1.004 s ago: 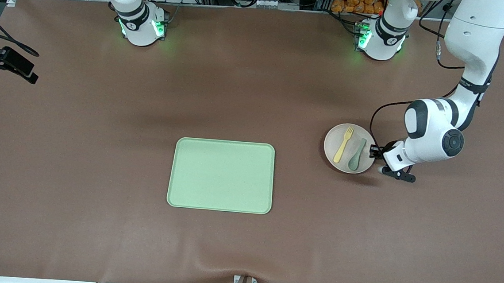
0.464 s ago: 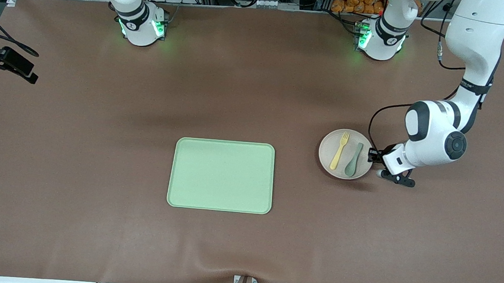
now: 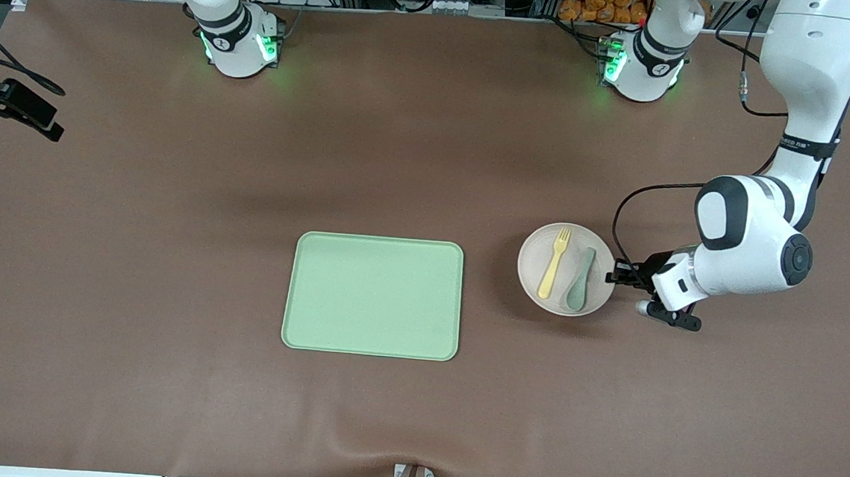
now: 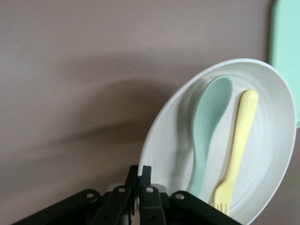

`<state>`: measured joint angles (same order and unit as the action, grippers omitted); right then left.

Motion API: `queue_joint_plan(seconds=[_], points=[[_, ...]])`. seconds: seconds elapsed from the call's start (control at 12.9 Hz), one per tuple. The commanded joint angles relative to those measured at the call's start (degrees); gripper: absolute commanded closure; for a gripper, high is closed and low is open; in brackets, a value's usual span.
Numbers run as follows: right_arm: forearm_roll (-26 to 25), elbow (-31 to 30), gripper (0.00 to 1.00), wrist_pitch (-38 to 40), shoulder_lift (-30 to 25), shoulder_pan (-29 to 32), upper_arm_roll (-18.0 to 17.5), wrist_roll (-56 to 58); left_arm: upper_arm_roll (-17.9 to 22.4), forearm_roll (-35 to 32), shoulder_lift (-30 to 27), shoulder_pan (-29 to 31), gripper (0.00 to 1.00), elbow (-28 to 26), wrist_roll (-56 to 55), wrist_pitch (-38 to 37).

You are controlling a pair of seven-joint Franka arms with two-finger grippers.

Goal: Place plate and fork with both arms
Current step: 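Slide the white plate with the left gripper onto the green tray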

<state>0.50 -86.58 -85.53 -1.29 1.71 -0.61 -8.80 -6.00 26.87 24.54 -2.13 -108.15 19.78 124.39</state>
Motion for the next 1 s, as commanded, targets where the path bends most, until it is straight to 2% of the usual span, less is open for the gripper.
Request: queue_joint_plan(seconds=[0.0, 0.23, 0.7, 0.93], points=[[0.73, 0.18, 0.0, -0.42, -0.12, 1.1, -0.62, 0.1, -1.46, 2.92, 0.25, -0.76, 1.0, 4.52, -2.27, -2.66], [0.73, 0.18, 0.0, -0.6, 0.06, 1.1, -0.53, 0.18, -3.05, 3.28, 3.92, -5.05, 1.0, 11.71, -12.54, -2.66], [0.73, 0.27, 0.0, -0.69, 0.06, 1.01, -0.53, 0.18, -2.18, 2.57, 18.07, -16.22, 1.0, 29.38, -27.58, -1.0], [0.73, 0.27, 0.0, -0.69, 0.23, 1.01, -0.53, 0.1, -1.74, 2.66, 22.56, -19.48, 1.0, 30.19, -30.05, 7.42]])
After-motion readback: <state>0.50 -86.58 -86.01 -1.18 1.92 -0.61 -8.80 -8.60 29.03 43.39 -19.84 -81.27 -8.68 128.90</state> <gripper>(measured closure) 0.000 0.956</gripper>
